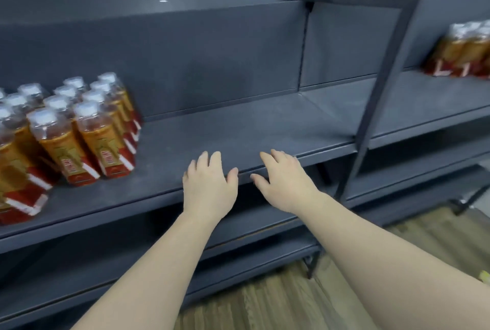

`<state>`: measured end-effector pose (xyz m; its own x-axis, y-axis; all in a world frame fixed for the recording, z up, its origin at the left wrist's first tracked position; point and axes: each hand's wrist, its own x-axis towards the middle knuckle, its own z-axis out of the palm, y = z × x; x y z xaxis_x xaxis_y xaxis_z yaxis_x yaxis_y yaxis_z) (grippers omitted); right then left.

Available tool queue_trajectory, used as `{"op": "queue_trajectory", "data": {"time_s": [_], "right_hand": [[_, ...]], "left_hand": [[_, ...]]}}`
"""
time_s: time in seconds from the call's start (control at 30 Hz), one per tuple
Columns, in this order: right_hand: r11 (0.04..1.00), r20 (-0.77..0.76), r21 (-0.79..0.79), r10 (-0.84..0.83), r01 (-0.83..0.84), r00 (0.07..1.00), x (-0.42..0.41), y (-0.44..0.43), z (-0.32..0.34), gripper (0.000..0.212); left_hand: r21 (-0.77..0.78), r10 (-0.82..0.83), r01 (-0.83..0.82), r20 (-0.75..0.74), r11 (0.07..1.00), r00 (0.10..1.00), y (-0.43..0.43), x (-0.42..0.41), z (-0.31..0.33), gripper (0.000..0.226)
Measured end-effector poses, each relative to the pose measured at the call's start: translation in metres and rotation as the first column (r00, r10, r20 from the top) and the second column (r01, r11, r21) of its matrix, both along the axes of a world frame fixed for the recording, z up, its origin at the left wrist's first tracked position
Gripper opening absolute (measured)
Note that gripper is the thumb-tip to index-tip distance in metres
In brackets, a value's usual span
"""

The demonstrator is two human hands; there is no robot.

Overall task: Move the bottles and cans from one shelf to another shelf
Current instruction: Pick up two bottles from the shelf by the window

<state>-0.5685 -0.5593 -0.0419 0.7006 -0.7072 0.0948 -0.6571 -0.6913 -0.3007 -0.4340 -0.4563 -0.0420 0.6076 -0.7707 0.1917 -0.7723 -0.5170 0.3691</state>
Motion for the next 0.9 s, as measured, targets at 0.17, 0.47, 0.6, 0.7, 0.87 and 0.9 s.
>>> {"op": "queue_trajectory", "data": {"time_s": [0.17, 0.47, 0.6, 0.7, 0.87, 0.9], "right_hand": [[0.985, 0.007, 0.006, -0.17, 0.17, 0.985, -0.105, -0.032, 0.002, 0.063], [0.864, -0.018, 0.062, -0.5, 0.5, 0.866, -0.276, -0.068, 0.001, 0.061], [0.791, -0.042, 0.085, -0.605, 0.606, 0.795, -0.326, -0.089, -0.002, 0.058], [0.75, -0.047, 0.074, -0.656, 0.657, 0.754, -0.355, -0.113, -0.002, 0.061], [0.688, -0.069, 0.052, -0.721, 0.724, 0.69, -0.392, -0.169, 0.005, 0.064], [0.679, -0.075, 0.044, -0.73, 0.733, 0.68, -0.397, -0.18, 0.007, 0.063]], "left_hand": [[0.046, -0.202, 0.2, 0.044, 0.979, 0.978, -0.054, -0.095, 0.003, 0.06], [0.087, -0.552, 0.546, 0.078, 0.833, 0.83, -0.148, -0.244, -0.004, 0.058], [0.11, -0.654, 0.646, 0.072, 0.756, 0.753, -0.19, -0.29, -0.01, 0.062], [0.105, -0.701, 0.695, 0.047, 0.712, 0.711, -0.227, -0.321, -0.01, 0.06], [0.062, -0.763, 0.76, 0.036, 0.646, 0.646, -0.297, -0.36, -0.002, 0.06], [0.057, -0.769, 0.767, 0.032, 0.639, 0.638, -0.31, -0.366, 0.001, 0.059]]}}
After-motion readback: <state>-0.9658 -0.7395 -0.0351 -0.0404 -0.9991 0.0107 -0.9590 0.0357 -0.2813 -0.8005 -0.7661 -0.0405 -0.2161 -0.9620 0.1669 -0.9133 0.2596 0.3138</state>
